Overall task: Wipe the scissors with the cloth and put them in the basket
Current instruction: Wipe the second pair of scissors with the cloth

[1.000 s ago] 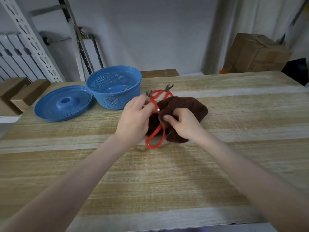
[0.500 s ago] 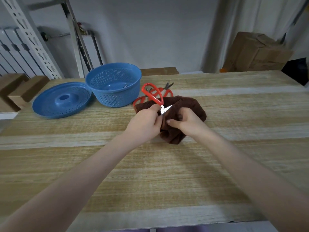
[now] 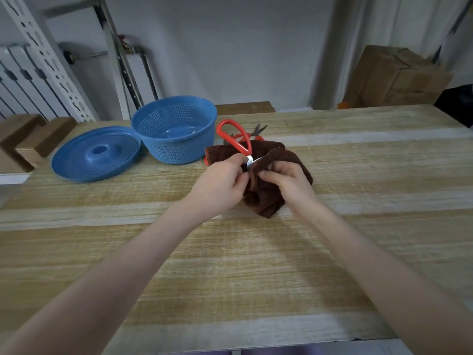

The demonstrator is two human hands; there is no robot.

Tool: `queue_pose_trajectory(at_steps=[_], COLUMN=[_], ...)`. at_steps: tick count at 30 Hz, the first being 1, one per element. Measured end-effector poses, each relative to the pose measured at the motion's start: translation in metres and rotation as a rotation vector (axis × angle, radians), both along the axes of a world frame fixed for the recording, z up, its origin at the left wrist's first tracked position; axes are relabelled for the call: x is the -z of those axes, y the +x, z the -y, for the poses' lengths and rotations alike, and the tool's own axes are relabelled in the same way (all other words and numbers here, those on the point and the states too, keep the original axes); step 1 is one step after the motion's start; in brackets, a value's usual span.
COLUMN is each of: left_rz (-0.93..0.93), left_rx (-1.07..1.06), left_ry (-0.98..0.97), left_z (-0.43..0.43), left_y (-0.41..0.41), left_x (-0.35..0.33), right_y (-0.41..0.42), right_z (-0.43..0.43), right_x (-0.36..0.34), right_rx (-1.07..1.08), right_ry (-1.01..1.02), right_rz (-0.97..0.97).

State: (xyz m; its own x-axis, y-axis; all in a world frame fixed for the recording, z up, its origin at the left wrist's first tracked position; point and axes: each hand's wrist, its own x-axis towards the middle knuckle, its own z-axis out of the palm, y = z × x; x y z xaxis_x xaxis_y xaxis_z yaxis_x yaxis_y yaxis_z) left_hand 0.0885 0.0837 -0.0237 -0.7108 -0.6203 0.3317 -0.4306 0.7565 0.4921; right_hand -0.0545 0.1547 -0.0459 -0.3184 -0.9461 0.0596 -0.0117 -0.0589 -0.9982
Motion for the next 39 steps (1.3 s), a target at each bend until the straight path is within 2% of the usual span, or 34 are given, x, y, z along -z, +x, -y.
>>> queue_pose_trajectory(at_steps=[5, 9, 12, 18, 25, 27, 31, 33, 36, 39], left_rz=[0.029, 0.044, 0.023, 0.029, -0.019, -0.043, -0.073, -0.102, -0.142, -0.117], left_rx=[-0.021, -0.027, -0.027, -0.065, -0.08, -0.088, -0.1, -0.097, -0.079, -0.049], left_ry=[-0.004, -0.017, -0.014, -0.006, 0.022, 0.029, 0.008, -0.016, -0.047, -0.104], left_z=[0.001, 0.0, -0.005, -0.004, -0.002, 0.004, 0.008, 0.006, 0.002, -0.003], left_y=[0.005, 0.007, 0.003, 0.005, 0.004, 0.009, 0.014, 0.011, 0.007, 0.001], left_x=[0.001, 0.002, 0.001, 0.005, 0.007, 0.003, -0.006, -0.008, -0.008, -0.006], right_y=[-0.014, -0.009, 0.002, 0.008, 0.014, -0.001, -0.026, -0.032, -0.025, -0.007], right_z=[-0.003, -0.005, 0.001, 0.005, 0.005, 0.005, -0.006, -0.013, -0.019, -0.012], right_x=[0.001, -0.001, -0.005, -0.008, 0.004, 0.005, -0.003, -0.006, -0.009, -0.006], right_rx=[0.179, 0.074, 0.094, 0.117, 0.193, 0.263, 0.271, 0.262, 0.236, 0.067], right_ry=[0.042, 0.081, 0.105, 0.191, 0.045, 0.058, 0.025, 0.011, 0.063, 0.068], right_rz=[0.239, 0.03, -0.136, -0.184, -0.319, -0.241, 0.276, 0.332, 0.164, -0.228])
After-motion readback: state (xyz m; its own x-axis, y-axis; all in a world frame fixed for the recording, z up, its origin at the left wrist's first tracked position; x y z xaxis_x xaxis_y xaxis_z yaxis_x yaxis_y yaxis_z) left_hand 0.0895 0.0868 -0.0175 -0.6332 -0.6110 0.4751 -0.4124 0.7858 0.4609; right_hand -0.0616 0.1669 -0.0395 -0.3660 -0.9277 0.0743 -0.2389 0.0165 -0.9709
